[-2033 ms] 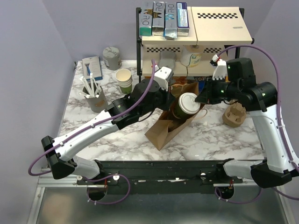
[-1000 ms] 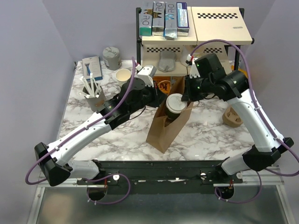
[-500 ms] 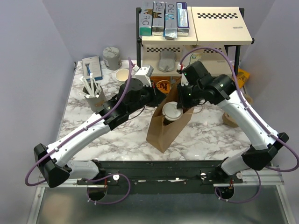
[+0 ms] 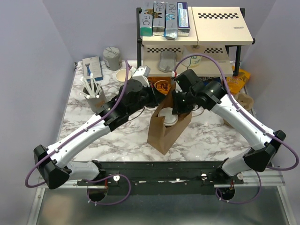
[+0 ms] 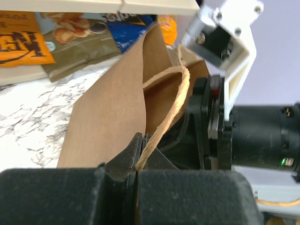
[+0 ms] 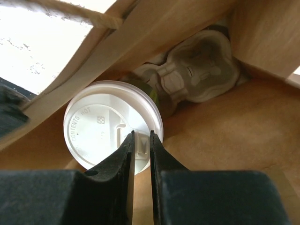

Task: Pack the takeout coffee

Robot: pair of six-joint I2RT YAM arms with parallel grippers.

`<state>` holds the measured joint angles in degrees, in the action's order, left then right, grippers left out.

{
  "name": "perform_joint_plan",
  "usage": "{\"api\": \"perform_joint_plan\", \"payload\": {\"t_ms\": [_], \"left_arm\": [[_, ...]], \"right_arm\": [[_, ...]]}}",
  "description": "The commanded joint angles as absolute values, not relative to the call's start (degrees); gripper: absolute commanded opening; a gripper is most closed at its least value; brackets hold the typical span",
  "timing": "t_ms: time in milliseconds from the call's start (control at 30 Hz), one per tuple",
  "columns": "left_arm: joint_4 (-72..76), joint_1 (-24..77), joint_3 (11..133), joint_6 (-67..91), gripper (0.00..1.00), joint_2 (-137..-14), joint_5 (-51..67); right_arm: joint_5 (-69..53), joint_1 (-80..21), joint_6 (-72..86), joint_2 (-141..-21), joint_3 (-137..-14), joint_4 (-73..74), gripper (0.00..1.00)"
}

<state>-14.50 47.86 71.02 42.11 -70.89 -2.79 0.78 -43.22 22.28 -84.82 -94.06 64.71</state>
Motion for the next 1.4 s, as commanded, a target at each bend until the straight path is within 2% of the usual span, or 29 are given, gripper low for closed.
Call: {"api": "perform_joint_plan", "payload": {"t_ms": [0, 133, 433, 733, 1367], "left_arm": [[-17.0, 47.5, 71.0, 45.8, 0.00, -69.3, -10.1], [-17.3, 47.5, 71.0, 45.6, 0.00, -69.2, -12.5], [-11.5, 47.5, 68.0, 44.4, 0.00, -68.6, -4.7], [-11.8, 47.4, 67.4, 45.7, 0.00, -67.8, -6.6], [-11.9, 47.4, 67.1, 46.7, 0.00, -67.6, -6.9]], "right_arm": [[0.4, -44.9, 22.0, -84.6, -91.3, 63.2, 0.01], [0.4, -46.1, 21.0, -85.2, -90.7, 63.1, 0.01], [-1.5, -47.5, 20.8, -86.0, -92.8, 63.4, 0.01], [-1.4, -51.2, 19.9, -86.7, -92.7, 63.4, 0.01], [-1.6, -52.5, 23.6, -86.7, -82.2, 57.1, 0.01]]}}
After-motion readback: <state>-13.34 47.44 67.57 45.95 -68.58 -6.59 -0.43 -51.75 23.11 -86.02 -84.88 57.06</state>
